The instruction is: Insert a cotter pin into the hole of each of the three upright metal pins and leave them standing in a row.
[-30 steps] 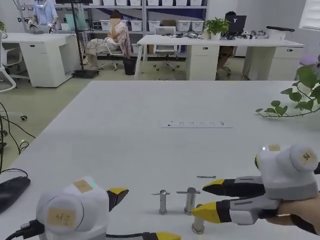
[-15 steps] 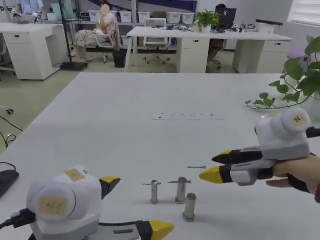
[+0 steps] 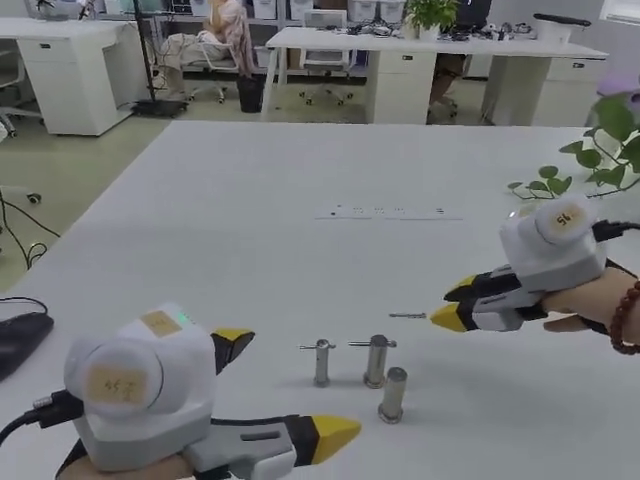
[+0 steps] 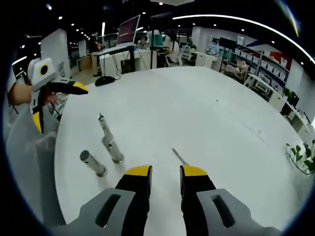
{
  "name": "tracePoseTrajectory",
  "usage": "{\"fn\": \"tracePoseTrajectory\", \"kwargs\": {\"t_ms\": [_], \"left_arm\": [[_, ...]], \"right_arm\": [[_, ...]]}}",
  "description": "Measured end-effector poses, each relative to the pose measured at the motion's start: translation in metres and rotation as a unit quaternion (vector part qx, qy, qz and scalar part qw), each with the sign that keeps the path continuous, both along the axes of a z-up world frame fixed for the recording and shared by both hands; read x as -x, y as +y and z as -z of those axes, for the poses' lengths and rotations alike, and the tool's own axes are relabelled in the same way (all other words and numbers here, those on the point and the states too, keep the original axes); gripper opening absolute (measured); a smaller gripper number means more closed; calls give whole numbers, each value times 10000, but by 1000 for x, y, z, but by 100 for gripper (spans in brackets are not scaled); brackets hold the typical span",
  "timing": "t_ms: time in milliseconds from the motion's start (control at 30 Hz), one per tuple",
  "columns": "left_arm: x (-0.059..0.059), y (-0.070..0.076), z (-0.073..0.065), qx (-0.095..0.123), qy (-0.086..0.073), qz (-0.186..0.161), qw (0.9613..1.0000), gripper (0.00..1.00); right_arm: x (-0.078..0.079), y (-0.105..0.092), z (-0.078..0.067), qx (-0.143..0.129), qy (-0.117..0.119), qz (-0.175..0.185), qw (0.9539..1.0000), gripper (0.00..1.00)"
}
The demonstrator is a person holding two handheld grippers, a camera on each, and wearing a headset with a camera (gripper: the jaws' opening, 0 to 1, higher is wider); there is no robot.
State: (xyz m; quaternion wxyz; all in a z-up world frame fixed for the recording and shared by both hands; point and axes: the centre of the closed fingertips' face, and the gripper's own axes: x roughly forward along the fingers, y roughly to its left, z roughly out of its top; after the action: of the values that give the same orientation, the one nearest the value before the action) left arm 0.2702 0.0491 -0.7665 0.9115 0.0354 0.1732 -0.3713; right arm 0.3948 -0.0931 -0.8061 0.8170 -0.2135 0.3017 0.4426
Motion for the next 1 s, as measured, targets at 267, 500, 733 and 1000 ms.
{"fn": "tracePoseTrajectory", "kwargs": {"t_ms": [267, 500, 733, 1000], "left_arm": [[-1, 0, 2, -7, 28, 6, 10000, 86], [0, -1, 7, -141, 56, 45, 9999, 85], [-1, 0, 8, -150, 64, 18, 9999, 85], [-2, 0, 8, -193, 56, 39, 9998, 85]], "right_arm": [[-20, 0, 19, 644, -103, -265, 9975, 18], [-36, -1, 35, 932, -76, -326, 9951, 17], [-45, 1, 44, 1022, -82, -420, 9938, 17], [-49, 7, 51, 1046, -16, -617, 9926, 15]]}}
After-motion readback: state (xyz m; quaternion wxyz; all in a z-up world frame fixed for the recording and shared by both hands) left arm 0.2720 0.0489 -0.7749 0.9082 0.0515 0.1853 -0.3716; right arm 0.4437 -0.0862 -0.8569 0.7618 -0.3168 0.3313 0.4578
